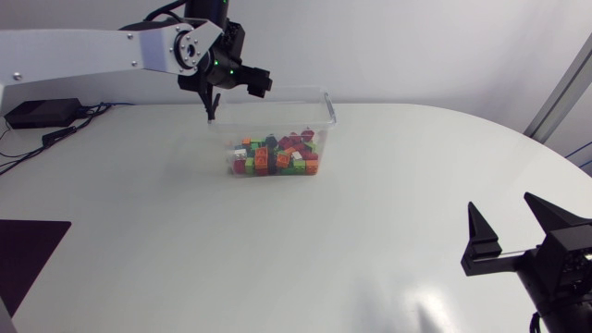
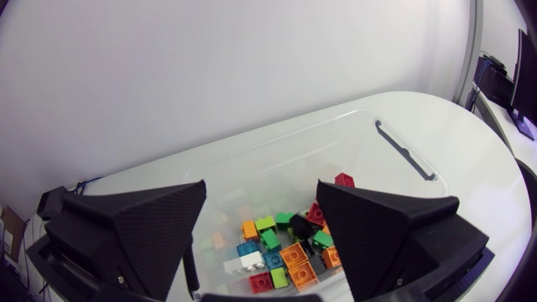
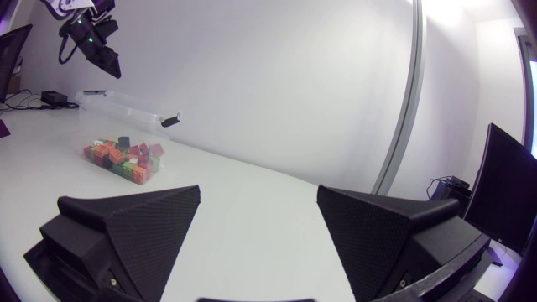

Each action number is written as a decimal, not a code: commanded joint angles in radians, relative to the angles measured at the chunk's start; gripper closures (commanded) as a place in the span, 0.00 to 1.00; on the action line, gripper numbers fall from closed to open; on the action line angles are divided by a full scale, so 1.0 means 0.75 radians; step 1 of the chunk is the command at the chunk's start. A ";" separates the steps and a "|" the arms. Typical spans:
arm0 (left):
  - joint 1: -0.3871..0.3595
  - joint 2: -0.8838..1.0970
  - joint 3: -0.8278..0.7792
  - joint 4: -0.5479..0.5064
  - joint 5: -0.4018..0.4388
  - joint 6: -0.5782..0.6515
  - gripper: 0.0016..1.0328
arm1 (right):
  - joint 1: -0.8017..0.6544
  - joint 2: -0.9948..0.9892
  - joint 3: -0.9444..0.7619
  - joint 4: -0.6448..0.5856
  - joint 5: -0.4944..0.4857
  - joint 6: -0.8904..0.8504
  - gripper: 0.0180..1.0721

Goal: Place the duplo bricks in the container

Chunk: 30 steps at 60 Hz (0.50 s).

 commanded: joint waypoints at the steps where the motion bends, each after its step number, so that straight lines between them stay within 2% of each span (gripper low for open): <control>1: 0.025 -0.182 -0.143 0.084 -0.016 0.050 0.04 | -0.019 -0.025 -0.044 -0.014 0.012 -0.029 0.04; 21: 0.156 -0.691 -0.585 0.131 0.009 0.157 0.04 | -0.027 -0.055 -0.046 -0.004 0.022 -0.023 0.04; 30: 0.244 -0.924 -0.787 0.141 0.113 0.181 0.04 | -0.027 -0.055 -0.046 0.004 0.025 -0.010 0.04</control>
